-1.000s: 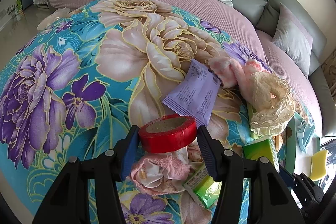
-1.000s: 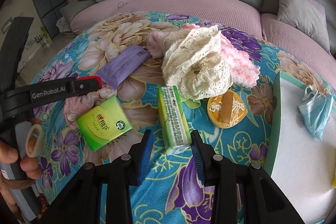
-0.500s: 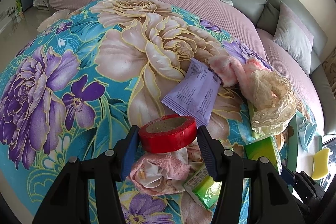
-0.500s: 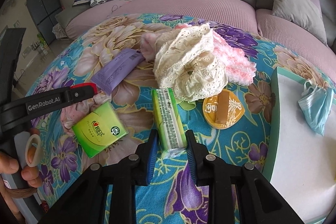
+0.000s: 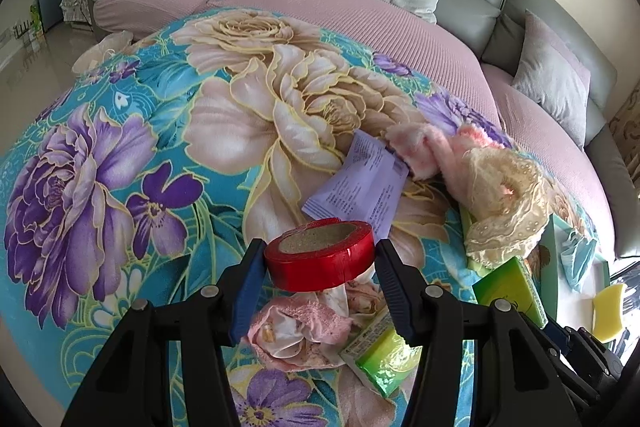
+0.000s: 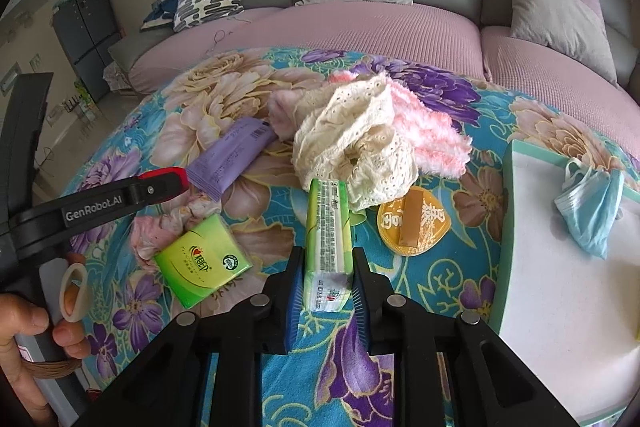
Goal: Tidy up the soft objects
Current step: 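Close the right tool on the slim green tissue pack and lift it, then carry the tape roll and tissue pack to the tray and release both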
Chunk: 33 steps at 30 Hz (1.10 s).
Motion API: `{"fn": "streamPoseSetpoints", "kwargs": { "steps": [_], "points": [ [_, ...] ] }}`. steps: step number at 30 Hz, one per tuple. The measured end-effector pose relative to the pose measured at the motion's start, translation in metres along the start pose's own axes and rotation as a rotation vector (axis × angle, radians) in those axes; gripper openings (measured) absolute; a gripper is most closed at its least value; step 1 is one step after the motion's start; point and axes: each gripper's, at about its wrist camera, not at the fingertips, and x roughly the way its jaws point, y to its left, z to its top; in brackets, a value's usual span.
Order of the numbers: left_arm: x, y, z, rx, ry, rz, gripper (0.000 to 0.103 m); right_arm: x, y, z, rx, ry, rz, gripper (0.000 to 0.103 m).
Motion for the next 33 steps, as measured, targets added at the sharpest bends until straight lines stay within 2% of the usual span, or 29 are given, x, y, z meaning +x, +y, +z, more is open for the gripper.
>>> {"fn": "streamPoseSetpoints", "kwargs": {
  "steps": [16,23,33],
  "points": [
    [-0.034,-0.023,0.005,0.042,-0.088,-0.042,0.057,-0.036,-0.010,0.002,0.037,-0.090,-0.006,0.024],
    [-0.043,-0.076,-0.003,0.164,-0.100,-0.112,0.057,-0.061,-0.041,-0.002,0.105,-0.139,-0.073,0.024],
    [-0.049,-0.168,-0.034,0.387,-0.065,-0.228,0.057,-0.092,-0.115,-0.022,0.291,-0.182,-0.166,0.024]
  ]
}}
